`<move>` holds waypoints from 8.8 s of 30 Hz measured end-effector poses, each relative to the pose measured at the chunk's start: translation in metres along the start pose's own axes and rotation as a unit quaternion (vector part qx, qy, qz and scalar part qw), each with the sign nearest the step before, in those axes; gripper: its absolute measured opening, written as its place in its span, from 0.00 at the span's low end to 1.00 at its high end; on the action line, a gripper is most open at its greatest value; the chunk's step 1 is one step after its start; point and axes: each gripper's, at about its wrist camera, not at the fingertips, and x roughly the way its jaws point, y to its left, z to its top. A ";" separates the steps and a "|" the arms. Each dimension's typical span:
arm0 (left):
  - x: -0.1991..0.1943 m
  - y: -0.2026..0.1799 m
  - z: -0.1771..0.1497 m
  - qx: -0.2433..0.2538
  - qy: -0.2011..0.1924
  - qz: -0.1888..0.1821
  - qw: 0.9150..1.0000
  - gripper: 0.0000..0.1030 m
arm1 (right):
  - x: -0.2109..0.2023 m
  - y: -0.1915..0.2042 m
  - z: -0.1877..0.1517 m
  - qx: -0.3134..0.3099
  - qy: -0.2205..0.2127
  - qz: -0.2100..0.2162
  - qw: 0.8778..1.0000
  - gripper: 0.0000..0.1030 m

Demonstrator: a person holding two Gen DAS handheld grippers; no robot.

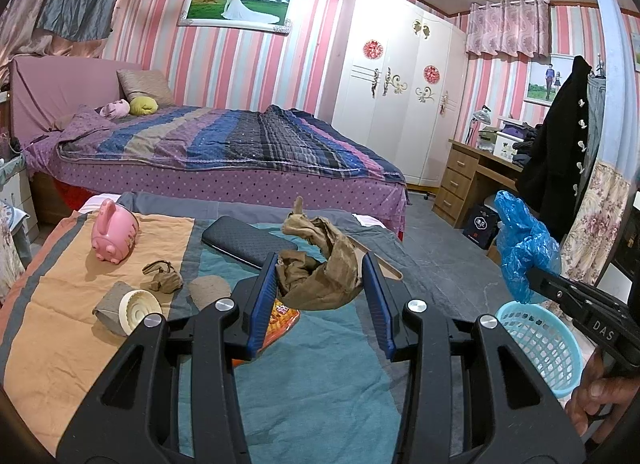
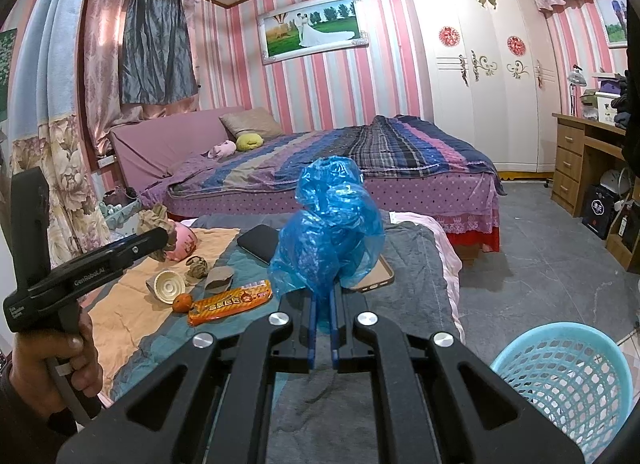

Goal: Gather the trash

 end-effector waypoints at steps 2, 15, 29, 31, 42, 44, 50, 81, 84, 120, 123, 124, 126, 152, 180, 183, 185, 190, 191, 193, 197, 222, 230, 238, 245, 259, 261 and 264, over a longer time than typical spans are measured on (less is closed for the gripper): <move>0.000 0.000 0.000 0.000 0.001 -0.001 1.000 0.40 | 0.000 -0.003 -0.001 0.002 -0.001 -0.002 1.000 0.05; 0.010 -0.042 -0.002 0.001 0.010 -0.060 0.998 0.40 | -0.035 -0.046 -0.026 0.036 0.002 -0.081 0.996 0.05; 0.051 -0.167 -0.028 0.032 0.048 -0.166 0.984 0.41 | -0.079 -0.132 -0.055 0.105 0.027 -0.226 0.968 0.09; 0.061 -0.181 -0.036 0.024 0.066 -0.185 0.980 0.42 | -0.083 -0.142 -0.053 0.111 0.027 -0.244 0.963 0.25; 0.090 -0.249 -0.069 0.060 0.120 -0.240 0.961 0.69 | -0.114 -0.188 -0.059 0.171 -0.025 -0.292 0.941 0.63; 0.090 -0.249 -0.070 0.057 0.121 -0.245 0.960 0.73 | -0.117 -0.193 -0.058 0.178 -0.028 -0.292 0.939 0.63; 0.082 -0.212 -0.053 0.044 0.102 -0.208 0.972 0.74 | -0.115 -0.194 -0.056 0.168 -0.022 -0.265 0.949 0.63; 0.007 0.130 -0.014 -0.042 0.066 0.097 0.992 0.75 | 0.061 0.082 -0.010 0.022 0.068 0.021 0.997 0.63; 0.007 0.139 -0.014 -0.042 0.066 0.107 0.991 0.75 | 0.081 0.110 0.000 -0.009 0.077 0.035 0.996 0.64; 0.040 0.157 -0.031 -0.001 0.084 0.141 0.986 0.71 | 0.129 0.100 -0.028 -0.023 0.103 0.030 0.994 0.69; 0.057 0.160 -0.031 -0.005 0.100 0.141 0.985 0.63 | 0.136 0.099 -0.030 -0.018 0.109 0.032 0.993 0.69; 0.062 0.161 -0.031 -0.005 0.105 0.144 0.984 0.59 | 0.138 0.099 -0.030 -0.018 0.111 0.033 0.993 0.69; 0.071 0.164 -0.032 -0.010 0.114 0.146 0.983 0.56 | 0.143 0.098 -0.030 -0.016 0.114 0.033 0.993 0.69; 0.041 0.160 -0.008 -0.020 0.071 0.148 0.986 0.15 | 0.250 0.153 -0.072 -0.075 0.252 0.014 0.965 0.63; 0.016 0.099 0.005 0.004 0.034 0.093 0.995 0.15 | 0.118 0.109 -0.005 -0.048 0.075 0.064 0.994 0.02; 0.012 0.092 0.005 0.006 0.029 0.088 0.996 0.15 | 0.108 0.104 -0.002 -0.047 0.065 0.062 0.995 0.02; 0.011 0.086 0.005 0.005 0.027 0.082 0.996 0.15 | 0.099 0.099 0.000 -0.048 0.058 0.062 0.995 0.01; 0.008 0.071 0.004 0.006 0.024 0.073 0.997 0.15 | 0.077 0.089 0.003 -0.050 0.043 0.058 0.996 0.01; 0.008 0.068 0.004 0.007 0.023 0.071 0.997 0.15 | 0.072 0.086 0.004 -0.051 0.039 0.055 0.996 0.01; 0.007 0.061 0.004 0.009 0.021 0.067 0.997 0.15 | 0.066 0.082 0.005 -0.051 0.034 0.052 0.997 0.01; 0.005 0.050 0.005 0.011 0.017 0.058 0.998 0.15 | 0.052 0.069 0.007 -0.048 0.026 0.042 0.998 0.01; 0.009 0.007 0.004 0.022 0.011 0.019 1.000 0.15 | 0.015 0.026 0.007 -0.035 0.007 0.010 0.999 0.01; 0.013 0.002 0.003 0.025 0.012 0.011 1.000 0.15 | 0.007 0.012 0.007 -0.027 0.003 -0.007 1.000 0.01; 0.018 -0.013 0.001 0.034 0.013 -0.005 0.999 0.15 | 0.000 -0.003 0.003 -0.016 0.001 -0.028 0.999 0.01; 0.022 -0.032 -0.003 0.042 0.016 -0.023 0.999 0.15 | -0.014 -0.020 -0.003 -0.004 -0.002 -0.049 0.999 0.01; 0.034 -0.093 -0.015 0.065 0.026 -0.073 0.995 0.15 | -0.058 -0.085 -0.027 0.036 0.004 -0.121 0.992 0.01; 0.037 -0.103 -0.018 0.067 0.032 -0.081 0.994 0.15 | -0.064 -0.095 -0.029 0.045 0.003 -0.131 0.990 0.01; 0.039 -0.118 -0.023 0.068 0.037 -0.098 0.992 0.15 | -0.071 -0.109 -0.034 0.057 0.003 -0.146 0.988 0.01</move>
